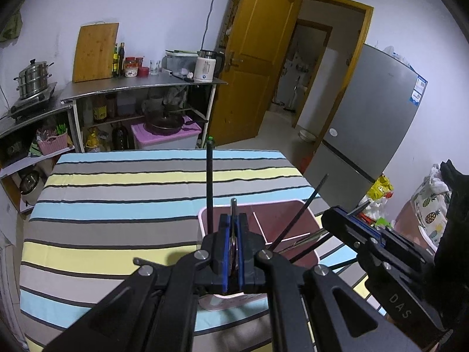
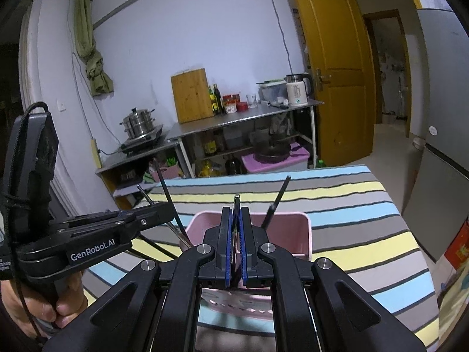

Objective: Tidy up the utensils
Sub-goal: 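Lower the right tool's chopstick into the basket and open it while the left tool releases its chopstick, then move both open tools back toward the wooden chopsticks on the cloth, then close the right tool on a wooden chopstick while the left tool grasps the other wooden chopstick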

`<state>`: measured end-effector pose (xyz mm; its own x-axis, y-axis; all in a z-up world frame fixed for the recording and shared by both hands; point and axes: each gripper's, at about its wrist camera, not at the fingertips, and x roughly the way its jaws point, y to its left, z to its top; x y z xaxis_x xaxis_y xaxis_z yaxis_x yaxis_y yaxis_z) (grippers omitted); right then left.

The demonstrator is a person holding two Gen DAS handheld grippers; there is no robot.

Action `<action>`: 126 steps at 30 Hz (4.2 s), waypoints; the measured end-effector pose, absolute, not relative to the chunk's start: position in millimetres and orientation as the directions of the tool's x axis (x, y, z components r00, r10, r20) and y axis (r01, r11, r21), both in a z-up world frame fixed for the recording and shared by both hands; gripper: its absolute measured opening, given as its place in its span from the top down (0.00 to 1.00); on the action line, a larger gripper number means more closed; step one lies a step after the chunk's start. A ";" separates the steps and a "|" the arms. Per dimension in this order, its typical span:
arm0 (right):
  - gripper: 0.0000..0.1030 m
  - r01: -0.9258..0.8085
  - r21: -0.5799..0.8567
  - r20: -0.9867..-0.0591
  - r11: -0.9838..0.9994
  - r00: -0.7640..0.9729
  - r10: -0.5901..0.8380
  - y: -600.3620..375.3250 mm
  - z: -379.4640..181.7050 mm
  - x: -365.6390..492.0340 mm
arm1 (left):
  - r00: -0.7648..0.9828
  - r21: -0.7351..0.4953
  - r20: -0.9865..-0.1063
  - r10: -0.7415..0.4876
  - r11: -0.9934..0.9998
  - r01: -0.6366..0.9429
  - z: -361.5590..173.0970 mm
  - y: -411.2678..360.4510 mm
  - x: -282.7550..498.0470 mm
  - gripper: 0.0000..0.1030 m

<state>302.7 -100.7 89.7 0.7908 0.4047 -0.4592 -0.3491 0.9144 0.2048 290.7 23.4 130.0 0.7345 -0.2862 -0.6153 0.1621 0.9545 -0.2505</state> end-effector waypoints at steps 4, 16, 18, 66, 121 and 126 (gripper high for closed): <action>0.96 -0.351 0.205 -0.465 0.914 0.786 0.407 -101.4 87.9 303.9 | 0.730 -0.247 -0.621 -0.285 0.955 0.163 126.7 21.6 290.3 0.95; 0.87 -0.355 0.181 -0.474 0.917 0.786 0.397 -98.5 95.0 300.7 | 0.749 -0.222 -0.603 -0.275 0.959 0.174 138.6 18.6 283.6 0.81; 0.87 -0.353 0.183 -0.472 0.917 0.787 0.397 -99.8 96.6 298.6 | 0.753 -0.221 -0.598 -0.274 0.960 0.173 141.3 19.0 281.5 0.79; 0.87 -0.325 0.216 -0.495 0.921 0.776 0.390 -172.1 50.1 129.7 | 0.787 -0.269 -0.550 -0.280 0.951 0.150 94.6 21.6 95.9 0.76; 0.95 -0.241 0.228 -0.743 0.943 0.584 0.329 -176.0 -72.8 171.2 | 0.593 -0.358 -0.719 -0.363 0.924 0.132 3.4 -3.9 149.1 0.76; 0.94 -0.190 0.245 -0.742 0.951 0.595 0.310 -190.7 -71.9 164.4 | 0.562 -0.347 -0.739 -0.371 0.925 0.155 -4.8 -28.2 164.2 0.76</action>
